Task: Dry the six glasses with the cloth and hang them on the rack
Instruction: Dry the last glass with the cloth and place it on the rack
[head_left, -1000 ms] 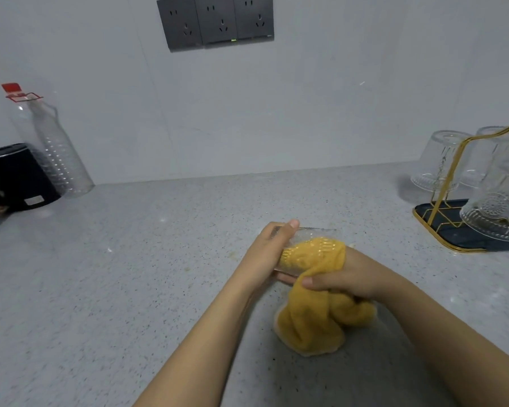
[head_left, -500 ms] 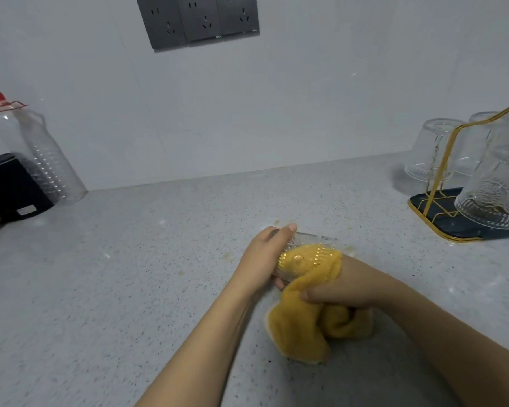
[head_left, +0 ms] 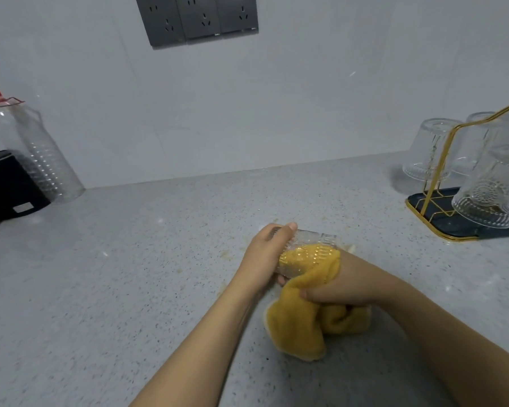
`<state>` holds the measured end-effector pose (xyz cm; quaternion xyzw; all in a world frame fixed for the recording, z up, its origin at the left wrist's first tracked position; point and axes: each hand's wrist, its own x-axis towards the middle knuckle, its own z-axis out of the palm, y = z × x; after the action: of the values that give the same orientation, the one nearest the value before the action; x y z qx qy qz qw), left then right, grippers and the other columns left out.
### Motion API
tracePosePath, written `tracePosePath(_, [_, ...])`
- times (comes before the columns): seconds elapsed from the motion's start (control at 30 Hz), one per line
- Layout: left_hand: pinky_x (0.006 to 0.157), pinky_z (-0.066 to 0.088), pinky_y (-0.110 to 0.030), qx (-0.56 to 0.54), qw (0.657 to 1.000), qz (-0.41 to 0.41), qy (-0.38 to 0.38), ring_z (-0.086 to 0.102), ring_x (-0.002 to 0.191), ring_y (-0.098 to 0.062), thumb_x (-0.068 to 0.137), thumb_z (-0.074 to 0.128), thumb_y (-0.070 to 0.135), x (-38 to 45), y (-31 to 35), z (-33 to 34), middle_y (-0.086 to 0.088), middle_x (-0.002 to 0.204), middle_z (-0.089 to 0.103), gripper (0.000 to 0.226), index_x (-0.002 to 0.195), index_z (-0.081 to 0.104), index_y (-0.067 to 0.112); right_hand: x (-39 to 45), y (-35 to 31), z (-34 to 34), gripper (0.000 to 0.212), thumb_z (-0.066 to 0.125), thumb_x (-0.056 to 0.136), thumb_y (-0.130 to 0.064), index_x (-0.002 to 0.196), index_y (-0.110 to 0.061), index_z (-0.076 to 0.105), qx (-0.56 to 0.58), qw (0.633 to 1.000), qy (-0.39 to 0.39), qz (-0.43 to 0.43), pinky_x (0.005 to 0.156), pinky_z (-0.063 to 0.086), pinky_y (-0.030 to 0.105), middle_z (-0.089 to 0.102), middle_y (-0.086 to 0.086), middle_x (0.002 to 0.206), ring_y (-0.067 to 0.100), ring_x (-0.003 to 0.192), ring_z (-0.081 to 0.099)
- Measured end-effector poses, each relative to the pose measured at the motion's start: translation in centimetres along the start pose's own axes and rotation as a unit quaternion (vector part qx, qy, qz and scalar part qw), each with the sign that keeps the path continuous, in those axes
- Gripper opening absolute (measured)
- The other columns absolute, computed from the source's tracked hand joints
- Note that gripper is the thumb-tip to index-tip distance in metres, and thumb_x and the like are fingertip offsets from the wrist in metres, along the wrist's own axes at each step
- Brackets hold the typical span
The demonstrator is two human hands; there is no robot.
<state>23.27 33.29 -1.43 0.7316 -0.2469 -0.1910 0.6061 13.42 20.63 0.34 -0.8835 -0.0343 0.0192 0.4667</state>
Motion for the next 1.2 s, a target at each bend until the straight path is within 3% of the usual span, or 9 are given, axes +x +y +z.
tracePosePath(0.13, [0.048,0.050,-0.020,0.014,1.000,-0.014,0.020,0.062,0.052,0.004,0.097,0.046,0.051,-0.4,0.6,0.2,0.007,0.086,0.064,0.030,0.101,0.057,0.024,0.0,-0.4,-0.8,0.029,0.070,0.077,-0.001,0.073,-0.028,0.060,0.117,0.993,0.026,0.023,0.056,0.041,0.002,0.065,-0.019,0.061,-0.012,0.063,0.059])
tracePosePath(0.3, [0.076,0.044,-0.008,0.078,0.975,0.190,0.088,0.057,0.094,0.004,0.077,0.048,0.063,-0.6,-0.2,1.0,0.017,0.104,0.060,0.036,0.102,0.056,0.039,0.4,0.7,-2.5,0.032,0.074,0.045,-0.003,0.076,-0.002,0.069,0.475,0.876,-0.017,0.080,0.057,0.057,0.030,0.069,0.013,0.075,0.026,0.067,0.068])
tracePosePath(0.4, [0.071,0.042,-0.009,0.024,0.973,0.208,0.098,0.056,0.081,0.004,0.080,0.049,0.057,-0.3,-0.4,1.3,0.022,0.085,0.060,0.028,0.091,0.058,0.033,0.0,0.9,-1.7,0.030,0.076,0.053,-0.006,0.080,-0.007,0.066,0.375,0.924,-0.006,0.075,0.060,0.056,0.027,0.070,0.006,0.074,0.021,0.071,0.067])
tracePosePath(0.53, [0.048,0.047,-0.021,0.000,0.999,0.022,0.037,0.060,0.066,-0.015,0.090,0.050,0.057,0.2,-0.6,0.4,-0.010,0.086,0.061,0.038,0.087,0.060,0.021,0.1,0.5,-0.3,0.024,0.070,0.078,-0.010,0.082,-0.032,0.062,0.026,0.999,-0.006,0.019,0.066,0.047,0.008,0.067,-0.012,0.080,-0.005,0.077,0.060])
tracePosePath(0.67, [0.048,0.048,-0.014,0.010,0.998,0.037,0.041,0.060,0.061,-0.003,0.100,0.046,0.044,-0.3,-0.1,0.3,-0.005,0.086,0.060,0.034,0.094,0.059,0.013,0.4,0.6,-0.9,0.027,0.076,0.068,-0.006,0.080,-0.027,0.067,0.145,0.989,0.026,0.024,0.072,0.050,0.011,0.071,-0.019,0.075,-0.003,0.079,0.065])
tracePosePath(0.83, [0.070,0.053,-0.022,0.043,0.985,0.164,0.019,0.062,0.094,-0.001,0.078,0.062,0.061,-1.0,-0.1,1.0,0.027,0.106,0.057,0.040,0.113,0.049,0.046,0.7,1.9,-2.9,0.073,0.079,0.034,-0.008,0.105,-0.001,0.063,0.513,0.851,-0.040,0.104,0.077,0.055,0.045,0.068,0.020,0.099,0.035,0.087,0.066])
tracePosePath(1.0, [0.046,0.047,-0.023,-0.064,0.995,0.072,0.008,0.059,0.054,-0.008,0.086,0.060,0.056,-0.5,-0.1,1.0,0.006,0.073,0.062,0.040,0.103,0.055,0.020,-0.3,0.3,-1.1,0.025,0.075,0.066,-0.004,0.074,-0.026,0.067,0.170,0.983,0.053,0.034,0.064,0.050,0.012,0.070,-0.011,0.069,-0.004,0.072,0.065])
tracePosePath(1.1, [0.044,0.047,-0.028,-0.051,0.999,0.007,-0.010,0.060,0.055,-0.023,0.089,0.055,0.059,-0.3,-0.3,0.6,0.000,0.066,0.065,0.045,0.097,0.056,0.015,-0.4,-0.3,-0.5,0.032,0.068,0.077,-0.001,0.071,-0.032,0.059,0.056,0.998,0.034,0.009,0.058,0.042,0.003,0.063,-0.017,0.061,-0.017,0.063,0.056])
tracePosePath(1.2, [0.052,0.050,-0.021,-0.034,0.999,0.028,0.003,0.065,0.062,-0.007,0.087,0.050,0.059,-0.4,-0.1,0.7,0.004,0.081,0.066,0.044,0.104,0.058,0.019,-0.2,0.2,-1.3,0.025,0.074,0.071,-0.003,0.079,-0.024,0.066,0.143,0.987,0.067,0.039,0.070,0.051,0.017,0.069,-0.007,0.077,0.000,0.076,0.065])
